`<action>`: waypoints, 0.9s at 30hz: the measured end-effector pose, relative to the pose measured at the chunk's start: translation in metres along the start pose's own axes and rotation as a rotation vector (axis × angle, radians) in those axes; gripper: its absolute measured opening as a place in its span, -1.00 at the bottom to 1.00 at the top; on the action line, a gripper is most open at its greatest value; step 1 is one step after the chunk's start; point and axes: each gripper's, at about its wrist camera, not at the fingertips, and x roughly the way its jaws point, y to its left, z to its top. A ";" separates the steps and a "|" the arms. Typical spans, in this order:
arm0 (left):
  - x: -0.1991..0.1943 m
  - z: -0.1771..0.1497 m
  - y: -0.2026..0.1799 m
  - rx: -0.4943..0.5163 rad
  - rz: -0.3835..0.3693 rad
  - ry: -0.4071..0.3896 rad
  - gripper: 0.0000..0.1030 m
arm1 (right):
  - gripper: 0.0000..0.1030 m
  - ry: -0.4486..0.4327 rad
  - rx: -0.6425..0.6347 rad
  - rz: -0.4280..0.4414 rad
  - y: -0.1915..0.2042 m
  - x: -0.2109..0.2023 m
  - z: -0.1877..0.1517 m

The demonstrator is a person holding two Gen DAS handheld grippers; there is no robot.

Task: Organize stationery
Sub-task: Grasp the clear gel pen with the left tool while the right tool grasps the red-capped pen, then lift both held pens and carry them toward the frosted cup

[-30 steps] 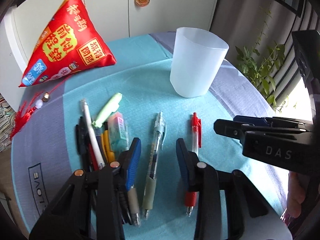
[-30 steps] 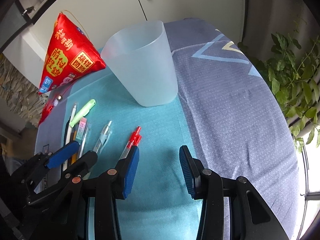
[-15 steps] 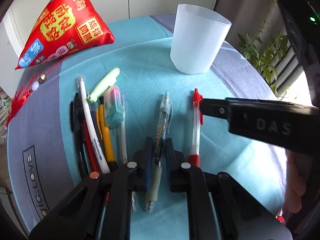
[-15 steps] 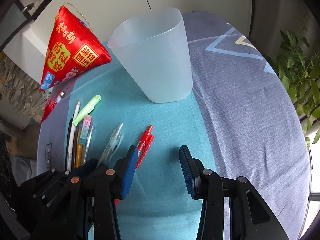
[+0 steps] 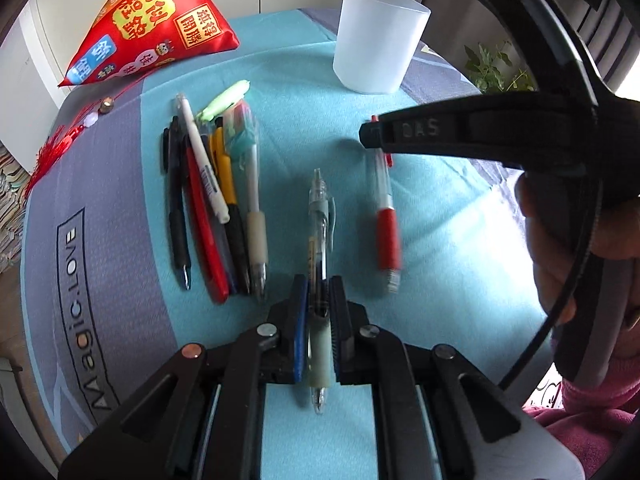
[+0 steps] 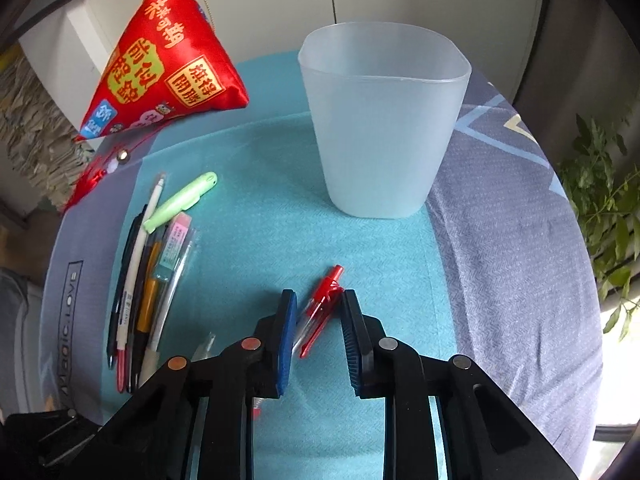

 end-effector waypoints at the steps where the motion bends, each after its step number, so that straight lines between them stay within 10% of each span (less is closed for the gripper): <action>1: -0.001 -0.001 0.000 -0.002 -0.001 0.000 -0.83 | -0.61 0.009 -0.008 0.029 -0.001 -0.002 -0.003; 7: -0.011 -0.001 -0.008 0.007 0.008 -0.031 -0.73 | -0.66 0.004 -0.064 0.087 -0.011 -0.030 -0.025; 12: -0.005 0.016 -0.021 0.060 0.054 -0.073 -0.13 | -0.66 -0.009 -0.086 0.089 -0.018 -0.049 -0.042; 24: 0.025 0.036 -0.018 0.077 0.085 -0.037 -0.27 | -0.66 -0.004 -0.050 0.100 -0.032 -0.058 -0.057; 27: 0.026 0.039 -0.022 0.098 0.070 -0.042 -0.62 | -0.66 -0.009 -0.046 0.110 -0.031 -0.058 -0.055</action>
